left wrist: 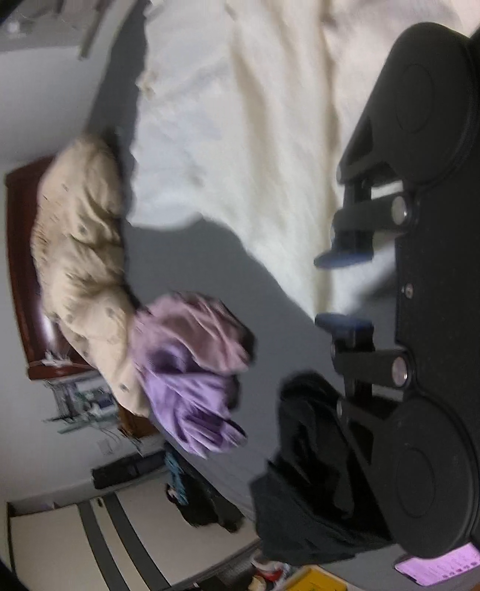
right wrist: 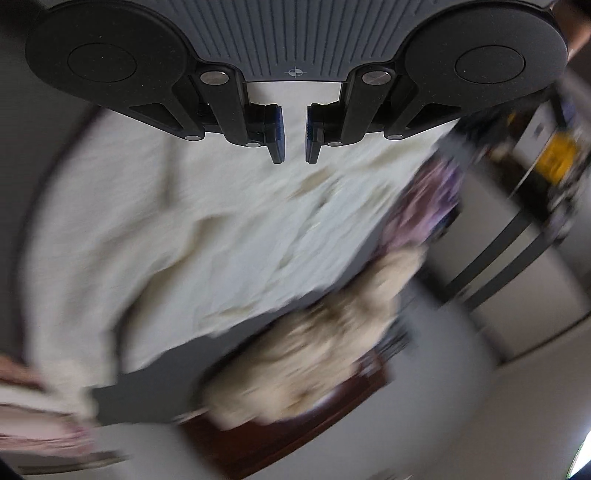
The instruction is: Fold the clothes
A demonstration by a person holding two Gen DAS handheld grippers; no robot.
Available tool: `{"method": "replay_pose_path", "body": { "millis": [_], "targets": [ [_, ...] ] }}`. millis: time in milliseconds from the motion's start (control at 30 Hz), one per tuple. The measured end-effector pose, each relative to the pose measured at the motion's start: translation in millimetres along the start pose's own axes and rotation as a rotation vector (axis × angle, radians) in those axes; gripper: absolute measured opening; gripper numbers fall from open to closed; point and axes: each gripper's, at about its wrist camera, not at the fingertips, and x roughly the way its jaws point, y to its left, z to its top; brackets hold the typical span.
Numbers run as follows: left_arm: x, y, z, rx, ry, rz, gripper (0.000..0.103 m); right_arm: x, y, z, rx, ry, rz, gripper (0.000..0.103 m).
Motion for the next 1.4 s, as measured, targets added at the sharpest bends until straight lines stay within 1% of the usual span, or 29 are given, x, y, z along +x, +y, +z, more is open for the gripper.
{"method": "replay_pose_path", "body": {
  "millis": [67, 100, 133, 200, 233, 300, 367, 400, 467, 533, 567, 633, 700, 767, 833, 900, 967, 1000, 1033, 1133, 1200, 1333, 1400],
  "targets": [
    [-14, -22, 9, -0.010, -0.038, -0.066, 0.038, -10, -16, 8, 0.064, -0.047, -0.081, 0.037],
    [-20, -34, 13, -0.016, -0.055, -0.109, 0.043, -17, -26, 11, 0.109, -0.083, -0.113, 0.065],
    [-25, -47, 17, -0.019, -0.071, -0.153, 0.045, -25, -36, 13, 0.155, -0.127, -0.133, 0.083],
    [-33, -77, 24, -0.016, -0.099, -0.258, 0.051, -38, -52, 20, 0.211, -0.186, -0.167, 0.084],
    [-37, -94, 27, -0.010, -0.106, -0.316, 0.053, -41, -59, 25, 0.217, -0.200, -0.201, 0.084],
    [-40, -130, 33, 0.014, -0.116, -0.410, 0.057, -43, -73, 37, 0.207, -0.212, -0.289, 0.084],
    [-40, -160, 38, 0.039, -0.120, -0.481, 0.059, -41, -90, 52, 0.207, -0.201, -0.355, 0.084],
    [-40, -176, 42, 0.048, -0.116, -0.514, 0.060, -40, -101, 60, 0.226, -0.206, -0.370, 0.084],
    [-37, -206, 54, 0.067, -0.104, -0.565, 0.061, -40, -121, 67, 0.281, -0.234, -0.367, 0.084],
    [-34, -235, 71, 0.100, -0.102, -0.593, 0.063, -46, -140, 64, 0.331, -0.252, -0.355, 0.084],
    [-34, -250, 82, 0.122, -0.111, -0.604, 0.065, -48, -145, 61, 0.347, -0.242, -0.353, 0.084],
    [-35, -281, 103, 0.164, -0.140, -0.605, 0.070, -50, -154, 56, 0.363, -0.212, -0.349, 0.084],
    [-33, -315, 126, 0.202, -0.161, -0.584, 0.075, -53, -159, 55, 0.348, -0.187, -0.351, 0.084],
    [-25, -352, 148, 0.226, -0.169, -0.560, 0.080, -57, -161, 55, 0.318, -0.181, -0.365, 0.084],
    [-10, -389, 166, 0.228, -0.156, -0.549, 0.084, -62, -166, 52, 0.304, -0.174, -0.369, 0.084],
    [7, -426, 183, 0.224, -0.136, -0.542, 0.088, -65, -170, 50, 0.296, -0.179, -0.355, 0.084],
    [22, -464, 196, 0.225, -0.125, -0.537, 0.090, -69, -174, 49, 0.281, -0.185, -0.352, 0.084],
    [30, -481, 199, 0.232, -0.126, -0.530, 0.094, -70, -175, 49, 0.274, -0.189, -0.351, 0.084],
    [38, -497, 201, 0.245, -0.129, -0.510, 0.095, -72, -176, 48, 0.269, -0.194, -0.348, 0.084],
    [72, -548, 202, 0.329, -0.125, -0.386, 0.095, -73, -178, 51, 0.277, -0.202, -0.343, 0.084],
    [96, -570, 204, 0.352, -0.094, -0.345, 0.094, -74, -180, 52, 0.288, -0.204, -0.331, 0.084],
    [126, -587, 212, 0.312, -0.085, -0.324, 0.094, -73, -182, 55, 0.291, -0.197, -0.314, 0.084],
    [137, -595, 216, 0.327, -0.087, -0.325, 0.094, -73, -183, 56, 0.285, -0.195, -0.310, 0.084]
  ]
}}
